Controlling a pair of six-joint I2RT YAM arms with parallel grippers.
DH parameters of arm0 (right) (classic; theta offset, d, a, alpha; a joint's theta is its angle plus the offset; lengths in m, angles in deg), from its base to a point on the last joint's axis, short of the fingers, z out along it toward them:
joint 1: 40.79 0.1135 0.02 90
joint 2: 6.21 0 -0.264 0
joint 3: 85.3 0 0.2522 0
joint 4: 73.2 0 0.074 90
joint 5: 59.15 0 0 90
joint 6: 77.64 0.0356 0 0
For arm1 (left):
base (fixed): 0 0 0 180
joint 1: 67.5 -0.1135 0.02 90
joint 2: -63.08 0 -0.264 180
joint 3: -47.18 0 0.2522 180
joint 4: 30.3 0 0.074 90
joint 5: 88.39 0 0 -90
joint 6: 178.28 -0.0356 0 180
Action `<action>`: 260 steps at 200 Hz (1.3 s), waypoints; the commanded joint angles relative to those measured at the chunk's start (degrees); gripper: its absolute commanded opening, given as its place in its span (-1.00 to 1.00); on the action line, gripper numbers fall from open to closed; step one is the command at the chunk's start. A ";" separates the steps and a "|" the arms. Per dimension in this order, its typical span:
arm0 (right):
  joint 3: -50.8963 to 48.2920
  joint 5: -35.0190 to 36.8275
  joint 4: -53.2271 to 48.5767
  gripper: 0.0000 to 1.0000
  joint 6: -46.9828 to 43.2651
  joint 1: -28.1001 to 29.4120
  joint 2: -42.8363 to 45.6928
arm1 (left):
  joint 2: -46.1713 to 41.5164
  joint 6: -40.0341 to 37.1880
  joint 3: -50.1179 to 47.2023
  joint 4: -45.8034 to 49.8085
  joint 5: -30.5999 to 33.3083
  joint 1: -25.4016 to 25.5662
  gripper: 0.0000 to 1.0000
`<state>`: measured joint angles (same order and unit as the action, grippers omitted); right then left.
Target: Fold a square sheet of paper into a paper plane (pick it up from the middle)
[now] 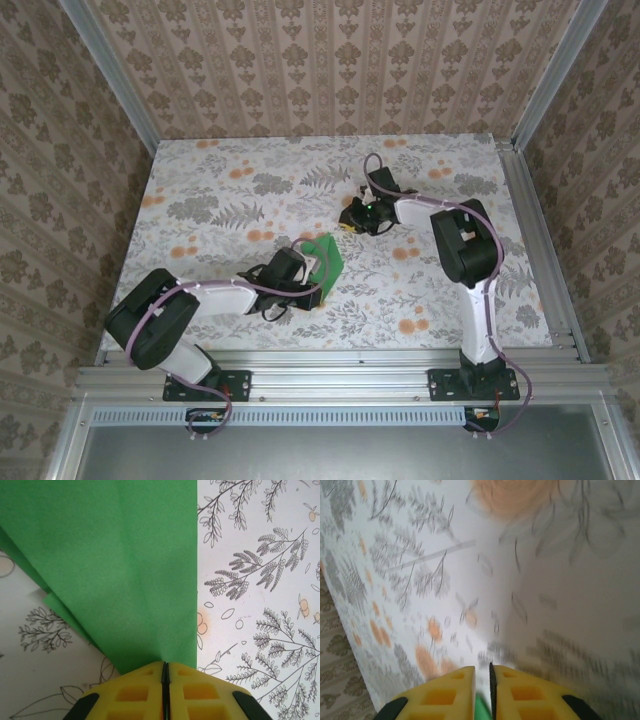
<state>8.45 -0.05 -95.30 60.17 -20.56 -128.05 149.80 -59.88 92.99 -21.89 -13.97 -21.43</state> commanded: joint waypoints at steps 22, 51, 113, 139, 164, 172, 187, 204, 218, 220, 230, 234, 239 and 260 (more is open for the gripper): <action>-13.24 -4.88 7.44 -0.37 1.95 4.12 12.16 | -1.22 -1.33 2.71 10.94 -1.91 0.16 -0.66; -19.87 -4.32 11.97 -0.27 4.75 7.18 15.29 | -4.79 -0.98 4.83 12.30 -2.18 -0.35 -0.57; -23.34 -2.98 16.52 -0.17 7.20 12.43 13.43 | -10.27 -2.14 5.73 16.18 -2.18 -4.79 -0.51; -23.20 -2.86 17.35 -0.17 7.64 13.29 12.15 | -9.52 -2.74 5.82 15.63 -3.23 -6.66 -0.51; -22.34 -2.50 16.17 -0.17 7.02 14.02 10.87 | -8.46 -3.56 5.56 15.27 -3.74 -7.78 -0.51; -22.08 -2.59 16.21 -0.17 7.01 14.28 10.66 | -8.27 -3.60 5.35 15.14 -3.93 -8.21 -0.51; -21.49 -2.24 15.02 -0.17 6.19 14.74 10.26 | -8.48 -3.65 4.98 14.85 -4.11 -8.86 -0.51; -21.01 -2.06 14.28 -0.18 5.67 15.27 9.74 | -8.50 -3.83 4.85 15.01 -4.61 -9.85 -0.49; -21.46 -1.03 13.59 -0.17 5.45 15.53 10.63 | -8.39 -3.89 4.86 15.17 -5.59 -10.63 -0.47; -21.52 -0.95 13.43 -0.17 5.45 15.54 10.76 | -8.40 -3.99 4.90 15.18 -5.71 -10.64 -0.47; -21.92 -0.09 12.75 -0.16 5.24 15.63 11.95 | -8.49 -4.04 5.10 15.34 -6.03 -10.69 -0.44; -22.02 0.28 12.37 -0.16 5.00 15.71 12.60 | -8.46 -4.07 5.25 15.49 -6.09 -10.65 -0.44; -22.18 0.73 11.69 -0.15 4.74 15.65 13.34 | -8.28 -4.14 5.45 15.62 -6.20 -10.64 -0.43; -22.90 3.30 8.44 -0.12 3.24 15.39 16.82 | -7.32 -3.90 5.80 14.60 -7.09 -10.65 -0.42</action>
<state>-13.87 -0.72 -81.55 65.86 -5.24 -116.14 141.21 -62.61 97.82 -7.74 -18.80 -31.97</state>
